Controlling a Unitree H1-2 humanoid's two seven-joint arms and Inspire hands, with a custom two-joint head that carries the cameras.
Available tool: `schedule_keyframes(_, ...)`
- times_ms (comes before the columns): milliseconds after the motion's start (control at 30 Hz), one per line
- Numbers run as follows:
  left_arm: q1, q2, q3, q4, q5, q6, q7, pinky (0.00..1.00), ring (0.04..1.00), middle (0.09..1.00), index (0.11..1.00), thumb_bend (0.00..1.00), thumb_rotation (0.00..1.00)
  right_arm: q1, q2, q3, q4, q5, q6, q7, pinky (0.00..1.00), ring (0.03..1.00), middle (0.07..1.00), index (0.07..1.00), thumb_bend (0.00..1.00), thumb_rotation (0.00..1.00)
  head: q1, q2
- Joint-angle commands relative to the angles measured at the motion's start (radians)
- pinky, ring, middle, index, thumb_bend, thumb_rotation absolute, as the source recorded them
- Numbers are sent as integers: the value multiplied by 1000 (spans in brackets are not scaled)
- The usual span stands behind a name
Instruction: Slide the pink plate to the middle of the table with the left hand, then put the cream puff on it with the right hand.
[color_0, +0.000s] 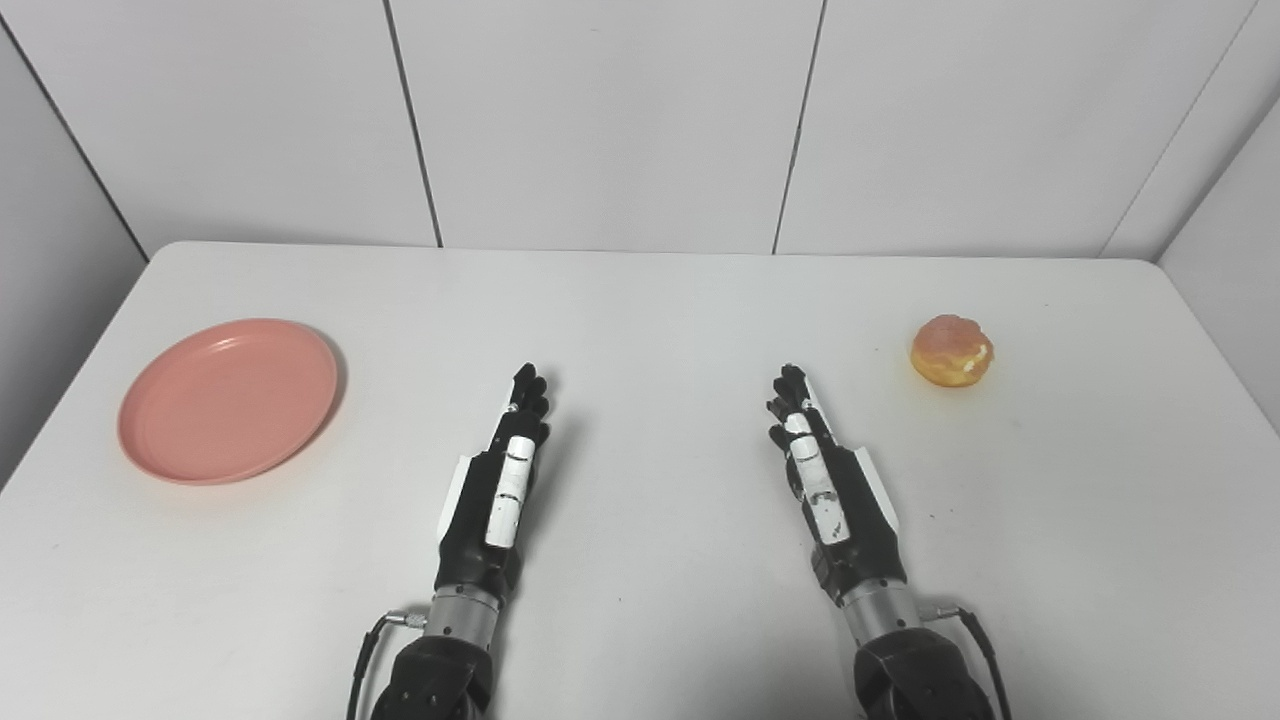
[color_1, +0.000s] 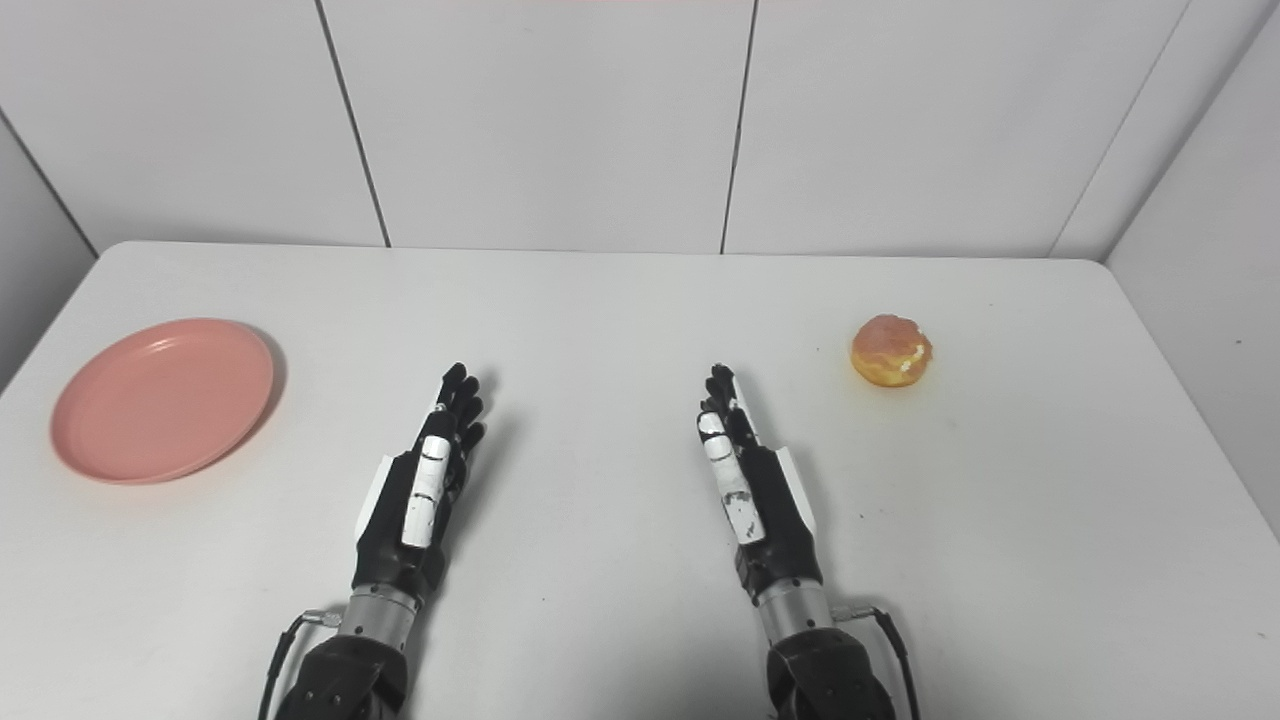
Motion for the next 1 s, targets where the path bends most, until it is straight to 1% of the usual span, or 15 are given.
schedule_keyframes(0, 6, 3, -2, -20, 2, 18, -4, 1000, 1000, 1000, 1000, 590, 1000, -24, 6, -3, -37, 3, -7, 5, 1000, 1000, 1000, 1000, 591, 957, 0, 1)
schedule_keyframes(267, 7, 1, -1, -20, -1, 12, -3, 1000, 1000, 1000, 1000, 590, 1000, -22, 4, -3, -41, 5, -12, 8, 1000, 1000, 1000, 1000, 590, 953, 1, 5)
schedule_keyframes(367, 8, -2, 1, -27, -1, 26, 0, 1000, 1000, 1000, 1000, 595, 1000, -23, 3, -3, -40, 5, -13, 8, 1000, 1000, 1000, 1000, 591, 961, 1, 5)
schedule_keyframes(500, 10, 0, 0, -30, -2, 26, -3, 1000, 1000, 1000, 1000, 587, 1000, -23, 3, -2, -39, 3, -12, 7, 1000, 1000, 1000, 1000, 592, 961, 1, 3)
schedule_keyframes(833, 10, 7, -4, -32, 5, 31, -4, 1000, 1000, 1000, 1000, 601, 1000, -20, 5, -2, -47, 2, -4, 5, 1000, 1000, 1000, 1000, 590, 962, 5, 5)
schedule_keyframes(867, 10, 6, -5, -30, 5, 30, -4, 1000, 1000, 1000, 999, 602, 1000, -19, 3, -2, -47, 3, -2, 7, 1000, 1000, 1000, 1000, 591, 961, 22, -2)
schedule_keyframes(900, 10, 5, -6, -29, 6, 29, -4, 1000, 1000, 1000, 998, 604, 1000, -19, 2, -3, -47, 3, -3, 8, 1000, 1000, 1000, 1000, 595, 960, 22, -2)
schedule_keyframes(933, 10, 1, -7, -27, 8, 26, -1, 1000, 1000, 1000, 1000, 604, 1000, -18, -1, -4, -46, 4, -7, 9, 1000, 1000, 1000, 1000, 596, 957, 62, -6)
schedule_keyframes(967, 10, -2, -9, -24, 8, 20, 0, 1000, 1000, 1000, 1000, 602, 1000, -17, -4, -4, -45, 4, -10, 11, 1000, 1000, 1000, 1000, 594, 956, 71, -8)
